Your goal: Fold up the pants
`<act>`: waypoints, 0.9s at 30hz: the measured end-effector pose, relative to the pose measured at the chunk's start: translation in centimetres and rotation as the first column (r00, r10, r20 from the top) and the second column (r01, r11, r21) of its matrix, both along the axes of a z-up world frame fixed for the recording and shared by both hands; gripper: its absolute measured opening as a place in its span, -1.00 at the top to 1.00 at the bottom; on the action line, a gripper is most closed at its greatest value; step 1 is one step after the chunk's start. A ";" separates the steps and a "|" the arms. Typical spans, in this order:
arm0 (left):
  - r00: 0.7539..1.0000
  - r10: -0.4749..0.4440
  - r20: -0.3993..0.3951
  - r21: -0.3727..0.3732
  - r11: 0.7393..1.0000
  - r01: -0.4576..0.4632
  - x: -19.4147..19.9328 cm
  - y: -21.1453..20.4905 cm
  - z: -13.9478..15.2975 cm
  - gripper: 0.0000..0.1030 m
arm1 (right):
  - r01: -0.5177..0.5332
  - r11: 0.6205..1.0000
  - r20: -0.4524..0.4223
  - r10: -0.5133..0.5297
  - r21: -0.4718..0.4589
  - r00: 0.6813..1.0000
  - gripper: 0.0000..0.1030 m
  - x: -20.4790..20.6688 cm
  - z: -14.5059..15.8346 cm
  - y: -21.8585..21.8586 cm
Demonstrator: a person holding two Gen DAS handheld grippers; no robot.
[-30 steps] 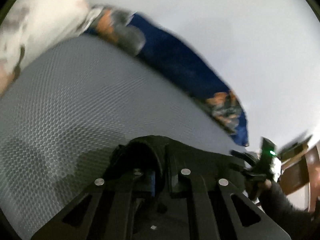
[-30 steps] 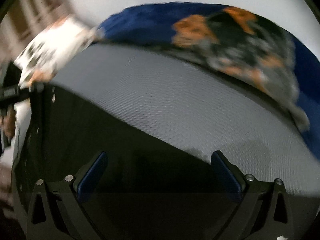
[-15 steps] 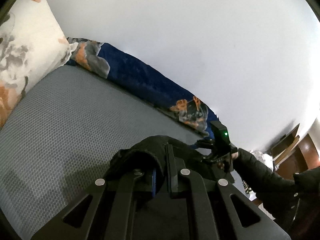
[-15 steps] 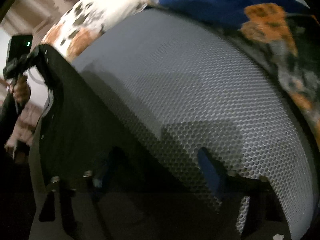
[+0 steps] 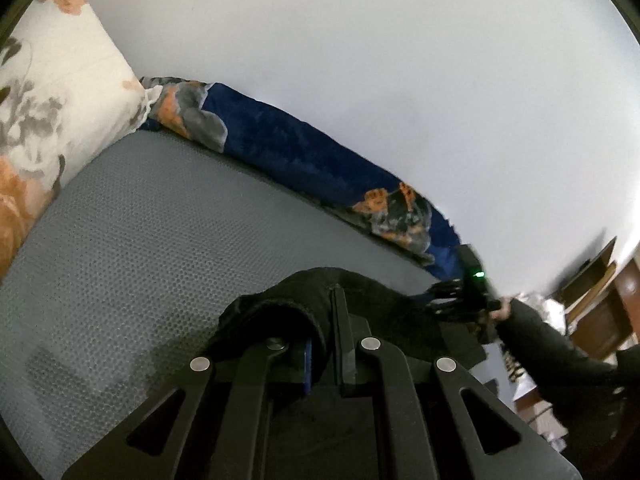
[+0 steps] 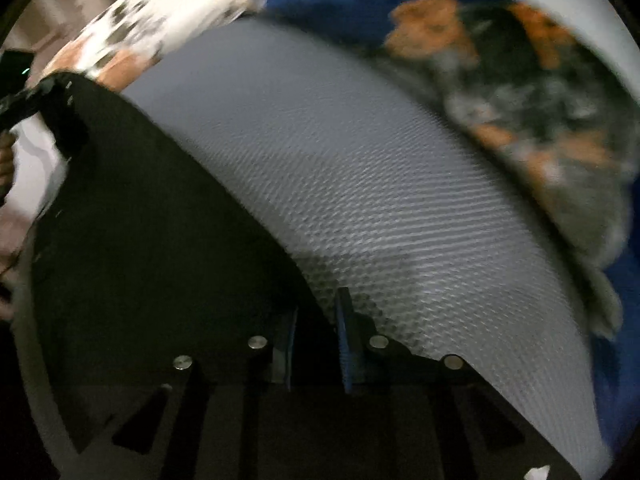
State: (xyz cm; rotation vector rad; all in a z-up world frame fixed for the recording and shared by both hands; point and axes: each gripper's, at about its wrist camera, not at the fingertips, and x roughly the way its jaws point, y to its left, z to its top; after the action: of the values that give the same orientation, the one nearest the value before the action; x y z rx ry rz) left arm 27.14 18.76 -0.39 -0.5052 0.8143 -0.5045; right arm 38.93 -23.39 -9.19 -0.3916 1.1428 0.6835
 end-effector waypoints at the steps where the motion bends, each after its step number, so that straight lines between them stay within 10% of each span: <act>1: 1.000 -0.002 -0.002 0.005 1.000 0.002 0.1 0.0 -0.1 0.85 | 0.050 0.999 0.030 -0.050 0.006 0.998 0.73 -0.9 0.6 -0.1; 12: 0.998 -0.063 0.022 0.073 0.995 0.061 -1.4 0.6 1.2 0.85 | 0.299 0.953 0.270 -0.300 0.045 0.915 0.82 -11.8 7.5 -0.8; 27: 0.979 -0.199 0.038 0.112 0.975 0.193 -11.2 3.8 2.4 0.84 | 0.375 0.921 0.192 -0.389 0.109 0.901 0.88 -28.4 8.6 0.3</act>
State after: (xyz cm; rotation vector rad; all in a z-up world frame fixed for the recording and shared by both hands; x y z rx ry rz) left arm 15.96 22.55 2.00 -0.3125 0.8444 -0.6487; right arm 10.57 -23.12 -0.60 -0.1652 0.9536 0.3250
